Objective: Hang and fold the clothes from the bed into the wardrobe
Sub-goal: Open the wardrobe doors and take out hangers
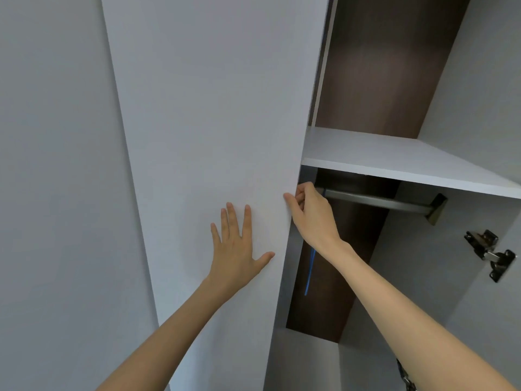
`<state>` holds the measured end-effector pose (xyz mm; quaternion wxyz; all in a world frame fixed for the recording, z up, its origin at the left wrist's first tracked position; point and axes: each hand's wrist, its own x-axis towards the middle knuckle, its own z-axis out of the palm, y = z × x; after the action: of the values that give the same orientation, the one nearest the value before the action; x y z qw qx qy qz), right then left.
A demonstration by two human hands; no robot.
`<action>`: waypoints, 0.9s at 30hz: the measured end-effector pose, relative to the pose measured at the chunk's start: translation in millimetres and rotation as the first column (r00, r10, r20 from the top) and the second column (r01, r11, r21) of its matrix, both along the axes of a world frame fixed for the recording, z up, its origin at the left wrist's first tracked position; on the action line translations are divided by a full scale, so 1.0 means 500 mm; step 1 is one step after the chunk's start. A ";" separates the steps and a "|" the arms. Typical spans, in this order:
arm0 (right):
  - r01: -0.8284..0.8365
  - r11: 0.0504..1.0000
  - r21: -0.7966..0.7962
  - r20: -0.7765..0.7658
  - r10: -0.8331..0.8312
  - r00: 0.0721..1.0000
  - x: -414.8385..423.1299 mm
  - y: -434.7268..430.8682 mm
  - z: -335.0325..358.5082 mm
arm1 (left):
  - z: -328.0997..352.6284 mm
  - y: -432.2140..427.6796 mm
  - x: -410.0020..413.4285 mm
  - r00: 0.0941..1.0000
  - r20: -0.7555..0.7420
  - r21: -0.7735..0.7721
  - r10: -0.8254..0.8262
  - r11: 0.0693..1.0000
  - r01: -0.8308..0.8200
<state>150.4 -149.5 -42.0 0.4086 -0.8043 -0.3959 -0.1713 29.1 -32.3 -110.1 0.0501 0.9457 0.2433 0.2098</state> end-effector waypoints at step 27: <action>-0.273 0.955 -0.117 0.326 0.297 0.898 -0.418 -0.047 0.021 | -0.063 -0.079 -0.405 0.919 0.393 -0.004 0.022 1.000 -0.022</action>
<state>-58.7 -173.1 -31.3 0.3271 -0.7094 -0.5796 -0.2322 -173.4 -71.7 -141.8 0.0955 0.8816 0.2388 0.3957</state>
